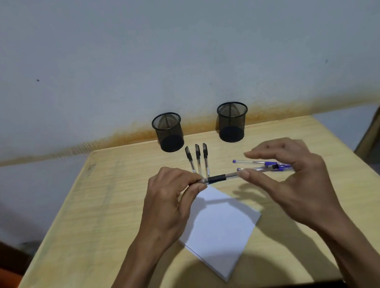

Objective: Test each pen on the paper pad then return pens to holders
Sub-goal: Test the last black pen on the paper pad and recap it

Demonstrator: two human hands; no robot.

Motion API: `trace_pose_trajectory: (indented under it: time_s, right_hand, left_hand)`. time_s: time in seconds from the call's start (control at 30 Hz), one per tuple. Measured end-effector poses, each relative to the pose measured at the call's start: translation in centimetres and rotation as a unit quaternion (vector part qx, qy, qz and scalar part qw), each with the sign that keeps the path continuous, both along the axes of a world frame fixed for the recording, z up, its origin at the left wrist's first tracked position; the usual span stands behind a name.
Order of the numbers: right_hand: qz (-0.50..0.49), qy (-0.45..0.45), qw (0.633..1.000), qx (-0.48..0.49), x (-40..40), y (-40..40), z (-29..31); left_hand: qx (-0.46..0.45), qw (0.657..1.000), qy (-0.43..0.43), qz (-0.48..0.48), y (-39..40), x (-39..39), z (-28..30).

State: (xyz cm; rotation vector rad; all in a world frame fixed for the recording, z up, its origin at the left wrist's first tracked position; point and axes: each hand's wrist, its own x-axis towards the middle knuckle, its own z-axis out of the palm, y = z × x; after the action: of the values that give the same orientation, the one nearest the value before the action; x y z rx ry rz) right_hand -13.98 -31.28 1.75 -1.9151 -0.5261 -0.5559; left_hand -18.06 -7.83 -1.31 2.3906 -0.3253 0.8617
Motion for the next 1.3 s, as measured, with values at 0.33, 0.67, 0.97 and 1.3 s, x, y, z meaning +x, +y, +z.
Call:
trace_pose_trajectory:
  time_s: [0.33, 0.67, 0.97, 1.3]
  right_hand:
    - [-0.06, -0.159, 0.958, -0.23, -0.1, -3.1, -2.4]
    - [-0.153, 0.035, 0.988, 0.012, -1.9, -12.6, -4.8]
    - [-0.345, 0.066, 0.913, 0.207, -7.3, -21.0, -5.5]
    - [-0.503, 0.083, 0.83, 0.226, -12.8, -25.2, -10.7]
  left_hand:
    - [0.107, 0.991, -0.035, -0.077, -6.2, 2.3, 0.4]
    - [0.012, 0.983, 0.082, -0.164, -15.3, 5.3, -0.7]
    - [0.097, 0.948, 0.212, -0.217, -26.4, 5.9, -5.1]
    - [0.248, 0.914, 0.247, -0.205, -31.2, 5.5, -7.8]
